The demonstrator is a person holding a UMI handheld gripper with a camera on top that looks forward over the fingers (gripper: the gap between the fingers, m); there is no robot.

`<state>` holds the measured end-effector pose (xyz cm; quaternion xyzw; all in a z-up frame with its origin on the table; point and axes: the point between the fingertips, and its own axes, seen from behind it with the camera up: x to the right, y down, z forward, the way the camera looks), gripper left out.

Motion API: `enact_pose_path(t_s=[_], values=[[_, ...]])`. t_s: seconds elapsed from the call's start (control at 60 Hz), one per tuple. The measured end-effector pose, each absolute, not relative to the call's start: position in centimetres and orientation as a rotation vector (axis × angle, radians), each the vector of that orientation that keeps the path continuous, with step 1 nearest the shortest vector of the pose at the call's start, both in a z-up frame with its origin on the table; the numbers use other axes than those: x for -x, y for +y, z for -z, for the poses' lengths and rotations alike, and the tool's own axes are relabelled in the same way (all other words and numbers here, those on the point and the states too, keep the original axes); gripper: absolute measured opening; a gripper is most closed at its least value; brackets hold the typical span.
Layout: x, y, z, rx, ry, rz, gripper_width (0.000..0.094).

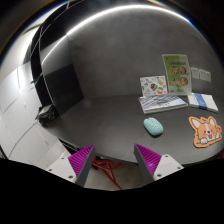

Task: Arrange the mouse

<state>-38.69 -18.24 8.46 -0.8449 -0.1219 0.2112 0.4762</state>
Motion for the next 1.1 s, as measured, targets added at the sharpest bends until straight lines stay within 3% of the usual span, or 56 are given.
enact_pose_path(t_s=[0.233, 0.65, 0.683, 0.7, 0.883, 0.9, 0.95, 1.017, 1.033, 1.05, 1.067, 1.1], values=[[36.1, -15.9, -7.9, 2.024, -0.329, -0.417, 0.0816], [28.7, -3.7, 0.7, 2.134, -0.311, -0.171, 0.0808], [28.8, -3.2, 1.2, 2.145, -0.326, -0.171, 0.0873], [29.1, -2.7, 1.0, 2.131, -0.321, -0.187, 0.0812], [29.3, 0.9, 1.2, 2.148, -0.310, -0.195, 0.0802], [29.2, 1.3, 1.4, 2.154, -0.307, -0.192, 0.0849], [29.4, 2.1, 1.3, 2.173, -0.292, -0.198, 0.0787], [29.5, 3.1, 1.3, 2.188, -0.290, -0.186, 0.0776], [29.5, 3.3, 1.3, 2.191, -0.290, -0.183, 0.0809], [29.5, 3.4, 1.3, 2.197, -0.288, -0.179, 0.0756], [29.5, 3.4, 1.4, 2.203, -0.288, -0.177, 0.0791], [29.5, 3.7, 1.3, 2.207, -0.288, -0.172, 0.0755]])
